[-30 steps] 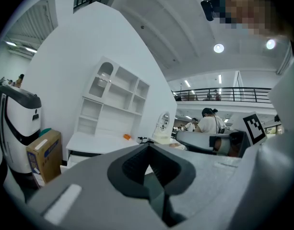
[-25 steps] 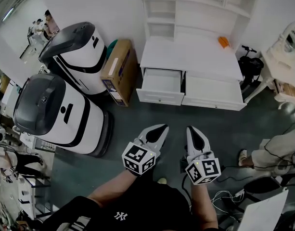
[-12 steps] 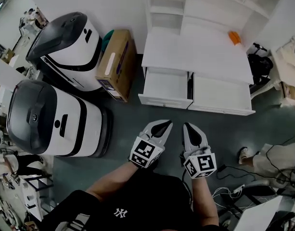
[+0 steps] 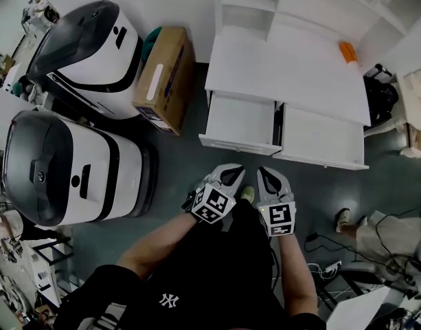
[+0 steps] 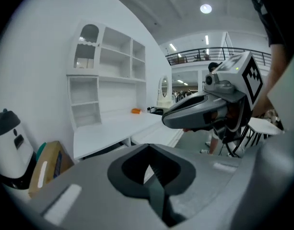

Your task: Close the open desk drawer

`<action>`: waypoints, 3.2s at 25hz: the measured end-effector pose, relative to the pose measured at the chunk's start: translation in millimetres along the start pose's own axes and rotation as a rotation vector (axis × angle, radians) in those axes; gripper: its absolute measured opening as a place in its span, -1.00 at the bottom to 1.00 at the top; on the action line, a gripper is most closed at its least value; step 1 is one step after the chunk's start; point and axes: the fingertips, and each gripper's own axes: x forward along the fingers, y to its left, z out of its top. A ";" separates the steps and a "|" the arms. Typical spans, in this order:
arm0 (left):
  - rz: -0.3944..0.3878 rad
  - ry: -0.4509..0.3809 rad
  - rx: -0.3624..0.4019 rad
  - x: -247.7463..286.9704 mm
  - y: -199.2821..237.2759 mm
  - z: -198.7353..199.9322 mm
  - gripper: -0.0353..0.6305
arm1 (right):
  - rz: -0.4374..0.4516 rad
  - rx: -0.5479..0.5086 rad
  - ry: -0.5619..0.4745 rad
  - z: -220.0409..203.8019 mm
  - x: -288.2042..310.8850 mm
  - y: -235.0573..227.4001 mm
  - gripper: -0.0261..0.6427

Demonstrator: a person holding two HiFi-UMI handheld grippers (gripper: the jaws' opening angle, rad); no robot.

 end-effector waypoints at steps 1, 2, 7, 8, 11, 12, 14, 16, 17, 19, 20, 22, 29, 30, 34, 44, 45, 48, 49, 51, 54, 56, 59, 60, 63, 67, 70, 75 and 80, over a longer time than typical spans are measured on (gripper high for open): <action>0.008 0.020 0.024 6.6 5.2 -6.9 -0.89 | 0.011 -0.043 0.024 -7.1 9.4 -2.5 -0.85; 0.014 0.039 0.046 13.1 10.5 -13.2 -0.89 | 0.026 -0.088 0.048 -13.3 18.8 -4.4 -0.85; 0.031 0.106 0.101 46.0 41.3 -34.8 -0.89 | 0.153 -0.242 0.140 -41.1 71.8 -15.9 -0.85; 0.035 0.122 0.100 53.8 46.2 -38.9 -0.89 | 0.180 -0.259 0.154 -47.7 81.6 -19.8 -0.84; 0.039 0.168 0.070 79.5 55.1 -51.9 -0.89 | 0.238 -0.310 0.205 -75.4 104.7 -35.9 -0.84; 0.042 0.182 0.048 87.1 57.1 -56.5 -0.89 | 0.256 -0.330 0.226 -86.2 110.9 -41.1 -0.79; 0.055 0.206 -0.002 100.6 63.2 -65.7 -0.89 | 0.290 -0.371 0.265 -106.6 123.5 -50.4 -0.72; 0.072 0.220 -0.045 111.2 71.4 -72.7 -0.89 | 0.312 -0.417 0.290 -123.7 137.0 -57.4 -0.72; 0.078 0.220 -0.063 115.7 74.2 -74.9 -0.89 | 0.319 -0.444 0.299 -131.7 143.4 -60.3 -0.70; 0.080 0.215 -0.091 124.5 75.8 -78.4 -0.89 | 0.326 -0.499 0.316 -146.9 155.4 -66.7 -0.61; 0.078 0.212 -0.103 128.2 75.7 -80.6 -0.89 | 0.329 -0.521 0.323 -153.5 161.0 -69.4 -0.58; 0.078 0.209 -0.130 132.9 76.5 -86.9 -0.89 | 0.334 -0.554 0.334 -164.5 170.9 -71.8 -0.56; 0.120 0.202 -0.225 130.1 87.9 -108.6 -0.89 | 0.355 -0.670 0.383 -201.1 191.8 -70.4 -0.39; 0.121 0.203 -0.236 128.3 87.6 -110.7 -0.89 | 0.344 -0.683 0.391 -203.5 193.9 -72.2 -0.39; 0.123 0.191 -0.280 127.6 90.0 -111.6 -0.89 | 0.306 -0.718 0.400 -200.5 202.3 -82.4 -0.23; 0.132 0.134 -0.331 149.7 116.8 -98.2 -0.89 | 0.223 -0.778 0.358 -179.4 233.8 -113.6 0.05; 0.131 0.131 -0.330 152.4 119.8 -97.8 -0.89 | 0.220 -0.781 0.354 -177.7 236.9 -115.4 0.06; 0.126 0.129 -0.319 161.6 129.0 -96.7 -0.89 | 0.213 -0.780 0.344 -173.2 245.0 -122.1 0.08; 0.126 0.127 -0.318 165.0 132.3 -96.1 -0.89 | 0.212 -0.781 0.343 -172.3 247.6 -125.1 0.09; 0.129 0.122 -0.322 170.7 139.0 -94.9 -0.89 | 0.209 -0.789 0.341 -170.4 253.4 -130.2 0.11; 0.133 0.117 -0.336 176.2 145.2 -94.7 -0.89 | 0.198 -0.801 0.339 -165.6 262.5 -136.4 0.15; 0.131 0.115 -0.343 180.9 146.3 -95.2 -0.89 | 0.190 -0.803 0.337 -163.4 268.4 -142.4 0.19; 0.122 0.112 -0.344 187.6 148.9 -94.4 -0.89 | 0.176 -0.819 0.328 -158.8 277.6 -151.0 0.22; 0.122 0.111 -0.343 189.4 150.7 -94.3 -0.89 | 0.171 -0.829 0.324 -157.1 280.8 -153.3 0.22; 0.127 0.109 -0.349 194.9 158.5 -95.6 -0.89 | 0.161 -0.849 0.311 -152.8 290.3 -161.2 0.28; 0.134 0.107 -0.358 200.6 168.6 -98.4 -0.89 | 0.137 -0.862 0.306 -147.5 303.7 -171.5 0.35; 0.136 0.104 -0.362 206.0 175.2 -98.9 -0.89 | 0.115 -0.872 0.302 -141.7 315.1 -181.3 0.37; 0.138 0.100 -0.366 210.8 183.7 -99.9 -0.89 | 0.114 -0.884 0.300 -139.8 326.5 -188.4 0.39; 0.142 0.088 -0.372 216.1 191.0 -101.4 -0.89 | 0.078 -0.869 0.299 -136.5 334.6 -193.8 0.44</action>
